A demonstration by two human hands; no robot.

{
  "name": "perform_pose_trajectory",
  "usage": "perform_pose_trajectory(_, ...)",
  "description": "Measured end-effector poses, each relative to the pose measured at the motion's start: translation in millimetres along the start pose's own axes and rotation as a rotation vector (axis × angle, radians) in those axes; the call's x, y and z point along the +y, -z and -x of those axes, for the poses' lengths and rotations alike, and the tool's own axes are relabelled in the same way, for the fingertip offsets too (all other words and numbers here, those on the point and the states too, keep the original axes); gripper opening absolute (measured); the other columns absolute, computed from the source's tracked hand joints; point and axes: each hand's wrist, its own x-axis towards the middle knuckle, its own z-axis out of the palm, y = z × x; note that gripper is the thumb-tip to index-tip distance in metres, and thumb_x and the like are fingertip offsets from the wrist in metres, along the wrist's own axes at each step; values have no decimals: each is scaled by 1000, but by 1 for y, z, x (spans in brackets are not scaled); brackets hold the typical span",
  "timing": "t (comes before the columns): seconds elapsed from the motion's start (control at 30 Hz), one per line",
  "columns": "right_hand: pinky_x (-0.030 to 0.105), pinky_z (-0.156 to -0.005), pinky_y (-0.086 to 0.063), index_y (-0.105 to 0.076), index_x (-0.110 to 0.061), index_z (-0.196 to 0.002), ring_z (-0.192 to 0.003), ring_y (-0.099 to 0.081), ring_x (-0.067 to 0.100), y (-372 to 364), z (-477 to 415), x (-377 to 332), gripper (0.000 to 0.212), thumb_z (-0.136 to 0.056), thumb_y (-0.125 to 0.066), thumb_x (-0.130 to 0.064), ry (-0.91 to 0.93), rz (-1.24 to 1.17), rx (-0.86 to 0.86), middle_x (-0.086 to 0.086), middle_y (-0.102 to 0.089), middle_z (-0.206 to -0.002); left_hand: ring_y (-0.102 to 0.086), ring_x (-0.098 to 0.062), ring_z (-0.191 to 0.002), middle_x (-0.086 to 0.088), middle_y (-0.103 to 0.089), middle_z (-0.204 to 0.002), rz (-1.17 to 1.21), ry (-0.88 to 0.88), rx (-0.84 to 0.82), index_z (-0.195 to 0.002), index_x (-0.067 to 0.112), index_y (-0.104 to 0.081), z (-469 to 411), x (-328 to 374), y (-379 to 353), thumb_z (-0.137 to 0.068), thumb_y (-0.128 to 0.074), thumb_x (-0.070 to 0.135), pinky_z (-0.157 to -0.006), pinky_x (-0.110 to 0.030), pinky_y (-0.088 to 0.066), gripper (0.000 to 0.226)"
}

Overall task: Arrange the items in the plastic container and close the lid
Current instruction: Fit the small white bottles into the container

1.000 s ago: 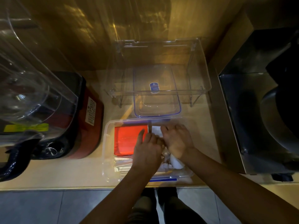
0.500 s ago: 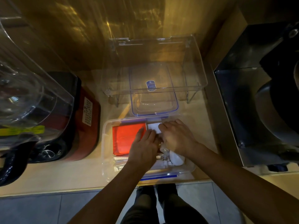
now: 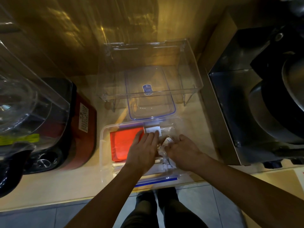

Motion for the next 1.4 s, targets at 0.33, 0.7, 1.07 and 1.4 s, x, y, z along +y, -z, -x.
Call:
perform_pose_trajectory(0.33, 38, -86, -42, -45, -3, -122, -96, -61, 30, 2, 6, 2, 44, -85, -59, -22, -53, -153, 133, 15, -64, -112, -34, -27, -136, -12, -40, -145, -17, -8, -1, -142, 9, -30, 0, -3, -5, -92, -46, 31, -117, -45, -12, 57)
perform_pose_trajectory(0.7, 34, -74, -48, -38, -10, -127, -96, -62, 29, 34, 2, 15, 41, -90, -52, -22, -436, -463, 334, 12, -59, -114, -67, -24, -78, -6, -72, -84, 67, -25, 92, -97, 15, -70, 4, 8, 8, -56, -76, 16, -72, -29, -52, 42)
perform_pose_trajectory(1.07, 33, -71, -53, -47, -6, -120, -89, -66, 30, 38, -12, -7, 36, -86, -58, -13, -582, -449, 360, 17, -63, -107, -38, -31, -127, -15, -46, -138, 262, 45, -160, -133, 6, -42, -25, 38, 0, -92, -49, 28, -110, -41, -24, 48)
perform_pose_trajectory(1.4, 34, -88, -42, -65, -9, -100, -90, -62, 28, 29, -22, 5, 26, -77, -58, -17, -397, 43, 174, 13, -70, -92, -46, -34, -125, -18, -54, -132, 318, -109, -298, -119, 2, -56, -16, 35, 6, -90, -52, 12, -106, -45, -34, 31)
